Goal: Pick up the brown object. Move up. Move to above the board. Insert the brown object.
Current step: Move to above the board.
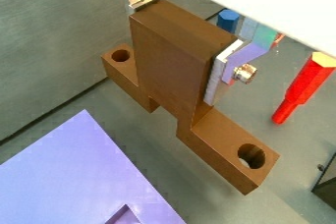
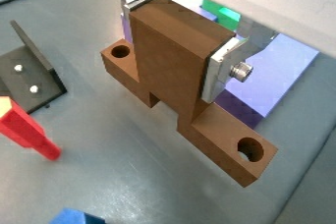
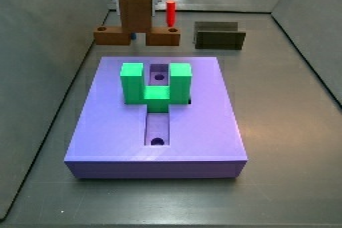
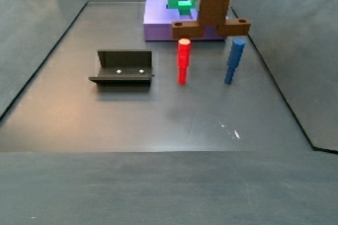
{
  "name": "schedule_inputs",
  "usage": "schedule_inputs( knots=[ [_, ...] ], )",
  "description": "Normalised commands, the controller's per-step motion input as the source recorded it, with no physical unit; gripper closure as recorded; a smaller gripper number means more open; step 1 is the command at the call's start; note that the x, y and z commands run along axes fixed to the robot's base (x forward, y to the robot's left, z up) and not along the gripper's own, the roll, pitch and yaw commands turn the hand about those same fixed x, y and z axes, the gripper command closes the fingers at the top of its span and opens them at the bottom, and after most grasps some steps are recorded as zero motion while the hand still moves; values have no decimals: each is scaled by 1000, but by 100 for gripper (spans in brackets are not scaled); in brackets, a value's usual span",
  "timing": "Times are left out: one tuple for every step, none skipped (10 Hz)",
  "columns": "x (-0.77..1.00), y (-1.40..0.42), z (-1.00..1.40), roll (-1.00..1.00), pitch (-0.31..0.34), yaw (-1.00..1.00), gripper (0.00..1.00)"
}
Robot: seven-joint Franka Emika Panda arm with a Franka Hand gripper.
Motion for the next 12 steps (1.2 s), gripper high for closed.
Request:
schedule_inputs(
  knots=[
    [-14, 3, 1400, 1, 10, -5, 100],
    [-55, 5, 1400, -4, 13, -1, 100],
    [-12, -1, 1400, -12, 10, 0, 100],
    [64, -8, 1400, -14, 76, 0, 100],
    [34, -2, 721, -13, 97, -1, 100],
    [581, -1400, 324, 99, 145, -311, 100],
    [584, -1400, 217, 122, 149, -277, 100],
    [647, -1400, 189, 130, 205, -148, 100],
    [717, -1400, 226, 58, 211, -77, 100],
    [490, -988, 176, 57, 176, -34, 100],
    [263, -463, 86, 66, 144, -8, 100],
    [149, -238, 63, 25, 92, -2, 100]
  ],
)
